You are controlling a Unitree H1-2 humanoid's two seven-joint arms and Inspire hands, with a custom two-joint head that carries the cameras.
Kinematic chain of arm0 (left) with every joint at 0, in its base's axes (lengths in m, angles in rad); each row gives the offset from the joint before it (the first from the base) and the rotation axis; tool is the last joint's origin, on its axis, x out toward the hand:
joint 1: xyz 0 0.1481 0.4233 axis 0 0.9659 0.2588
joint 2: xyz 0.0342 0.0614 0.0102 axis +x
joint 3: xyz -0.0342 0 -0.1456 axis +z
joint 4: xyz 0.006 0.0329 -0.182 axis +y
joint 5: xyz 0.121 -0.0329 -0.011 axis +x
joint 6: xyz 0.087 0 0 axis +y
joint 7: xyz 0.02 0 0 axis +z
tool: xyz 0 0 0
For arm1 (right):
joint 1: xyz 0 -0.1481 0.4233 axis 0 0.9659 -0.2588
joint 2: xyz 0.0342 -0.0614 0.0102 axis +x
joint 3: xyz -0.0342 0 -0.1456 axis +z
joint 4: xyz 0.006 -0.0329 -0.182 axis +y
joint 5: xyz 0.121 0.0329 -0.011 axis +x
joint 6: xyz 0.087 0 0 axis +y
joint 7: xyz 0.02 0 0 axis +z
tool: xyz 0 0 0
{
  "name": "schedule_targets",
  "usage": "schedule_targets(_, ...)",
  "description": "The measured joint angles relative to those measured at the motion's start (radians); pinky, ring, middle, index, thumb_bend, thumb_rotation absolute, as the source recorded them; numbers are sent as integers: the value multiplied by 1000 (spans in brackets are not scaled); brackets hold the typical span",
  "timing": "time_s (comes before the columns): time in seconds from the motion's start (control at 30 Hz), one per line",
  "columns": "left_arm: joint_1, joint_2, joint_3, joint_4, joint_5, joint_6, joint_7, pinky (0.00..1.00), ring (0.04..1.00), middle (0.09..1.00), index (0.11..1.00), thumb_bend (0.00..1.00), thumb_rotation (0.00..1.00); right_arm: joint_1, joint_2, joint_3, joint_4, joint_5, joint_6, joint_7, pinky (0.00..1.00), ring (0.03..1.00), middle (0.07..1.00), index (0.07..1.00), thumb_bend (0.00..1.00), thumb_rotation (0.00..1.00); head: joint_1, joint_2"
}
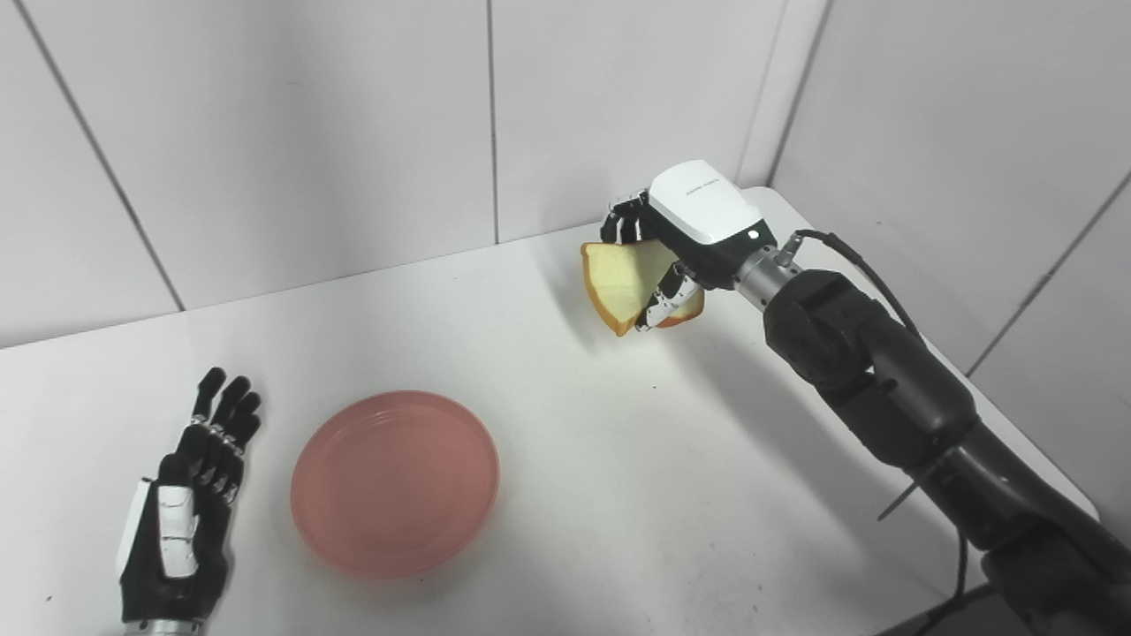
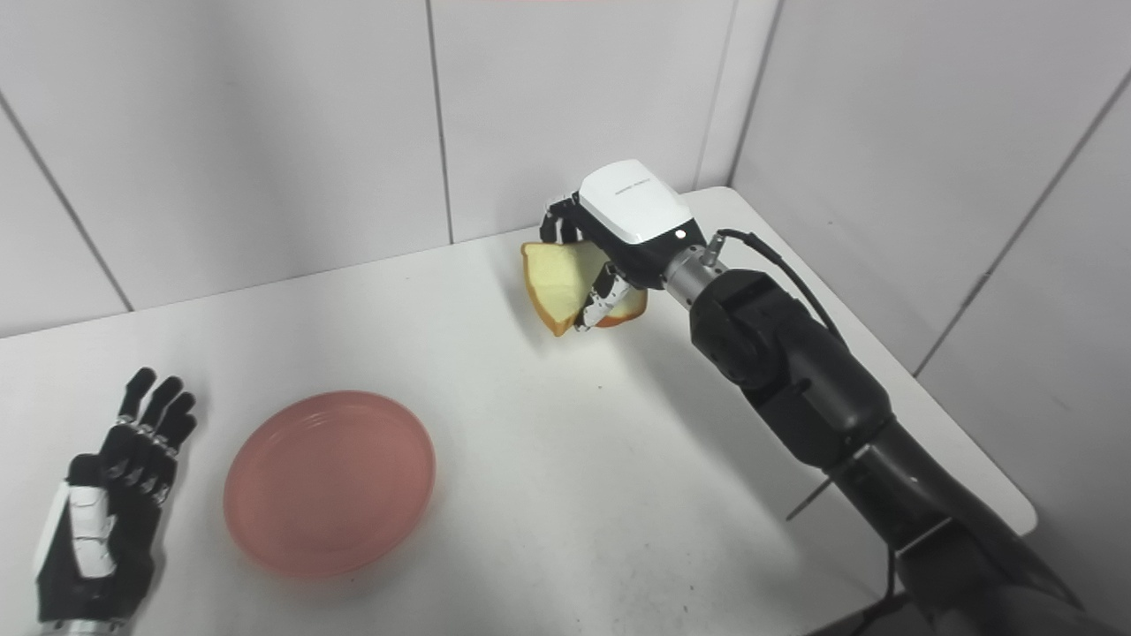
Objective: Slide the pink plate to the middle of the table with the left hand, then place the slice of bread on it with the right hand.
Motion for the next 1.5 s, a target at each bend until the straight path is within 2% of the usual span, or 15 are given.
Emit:
schedule_targets(0.03,0,-4,0,0,3,-1,2,964,965,971,961,737,981,1,15,0,-5,4,-3,1,330,400,470,534,516,0,49,-6)
schedule_targets(0.1,0,-12,-4,-1,18,-1,7,971,969,974,964,751,987,3,37,1,-22,11,-12,1,338,403,472,533,516,0,49,-6)
schedule_targets(0.13,1,-16,-8,-2,26,0,15,976,971,975,965,759,991,2,44,1,-31,15,-24,1,344,405,472,533,516,0,92,-3)
schedule_targets(0.23,2,-39,-19,-4,59,1,39,992,987,994,982,724,1000,1,52,13,-49,21,-73,1,324,405,471,531,516,0,129,0)
schedule_targets(0.27,2,-46,-24,-4,63,1,45,996,993,997,990,716,1000,1,55,17,-51,21,-86,1,323,405,471,530,516,0,167,3)
schedule_targets(0.43,5,-77,-51,-5,108,4,74,1000,1000,1000,1000,725,1000,0,82,36,-59,26,-122,16,331,412,465,532,517,0,204,5)
schedule_targets(0.63,17,-113,-59,-16,144,6,129,1000,1000,1000,1000,674,1000,-5,120,79,-102,75,-174,74,333,414,476,523,517,0,253,37)
schedule_targets(0.83,35,-154,-87,-30,208,8,177,1000,1000,1000,1000,628,1000,-24,176,106,-164,81,-176,136,355,427,471,516,519,0,296,48)
schedule_targets(0.9,38,-160,-95,-31,230,12,195,1000,1000,1000,1000,637,1000,-29,183,107,-164,84,-176,157,369,427,458,518,519,0,336,57)
schedule_targets(1.07,37,-169,-99,-23,253,15,220,1000,1000,1000,1000,646,1000,-30,209,116,-170,100,-186,168,352,412,441,521,518,0,362,58)
schedule_targets(1.23,34,-178,-102,-17,260,14,234,1000,1000,1000,1000,661,1000,-43,236,128,-163,95,-230,168,364,414,455,528,518,0,393,64)
schedule_targets(1.4,28,-196,-101,-2,280,-22,278,1000,1000,1000,1000,645,1000,-58,256,138,-121,73,-247,168,383,420,458,527,519,0,411,71)
schedule_targets(1.5,27,-203,-101,5,282,-70,298,1000,1000,1000,1000,644,1000,-64,260,155,-77,43,-258,168,404,425,460,525,519,0,419,75)
